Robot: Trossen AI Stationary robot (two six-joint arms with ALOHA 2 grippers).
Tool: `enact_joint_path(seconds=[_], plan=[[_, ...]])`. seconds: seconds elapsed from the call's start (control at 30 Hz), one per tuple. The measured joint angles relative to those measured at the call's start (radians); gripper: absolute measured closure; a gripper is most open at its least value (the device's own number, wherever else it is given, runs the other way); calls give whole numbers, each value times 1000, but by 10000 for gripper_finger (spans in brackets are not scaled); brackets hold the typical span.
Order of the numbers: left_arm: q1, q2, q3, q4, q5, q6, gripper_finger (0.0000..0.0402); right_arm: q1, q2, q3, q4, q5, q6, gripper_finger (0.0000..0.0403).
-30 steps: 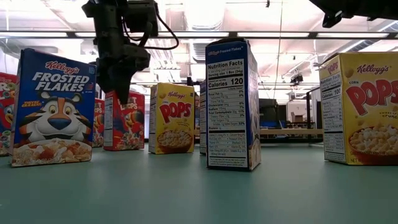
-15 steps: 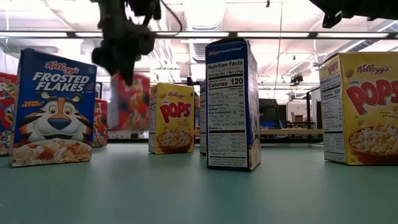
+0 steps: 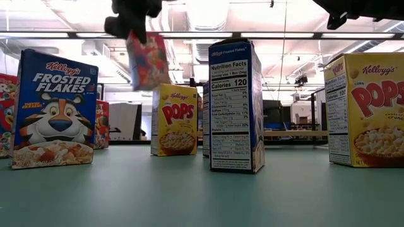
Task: Stack cereal on shelf
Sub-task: Put the right red cereal box on the shelf
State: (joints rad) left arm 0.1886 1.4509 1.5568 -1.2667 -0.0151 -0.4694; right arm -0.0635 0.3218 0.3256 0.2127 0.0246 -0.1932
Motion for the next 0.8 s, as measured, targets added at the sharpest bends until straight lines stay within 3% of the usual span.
enact_joint_path(seconds=[0.17, 0.47, 0.7, 0.8], plan=[[0, 15, 67, 84, -2, 91, 247, 0, 0, 0, 0, -32, 7, 392], [0, 81, 85, 458, -1, 304, 247, 0, -11, 0, -1, -71, 11, 392], [2, 176, 85, 637, -2, 457, 247, 0, -34, -1, 5, -241, -1, 392], [5, 214, 85, 682, -2, 506, 247, 0, -57, -2, 5, -266, -1, 392]])
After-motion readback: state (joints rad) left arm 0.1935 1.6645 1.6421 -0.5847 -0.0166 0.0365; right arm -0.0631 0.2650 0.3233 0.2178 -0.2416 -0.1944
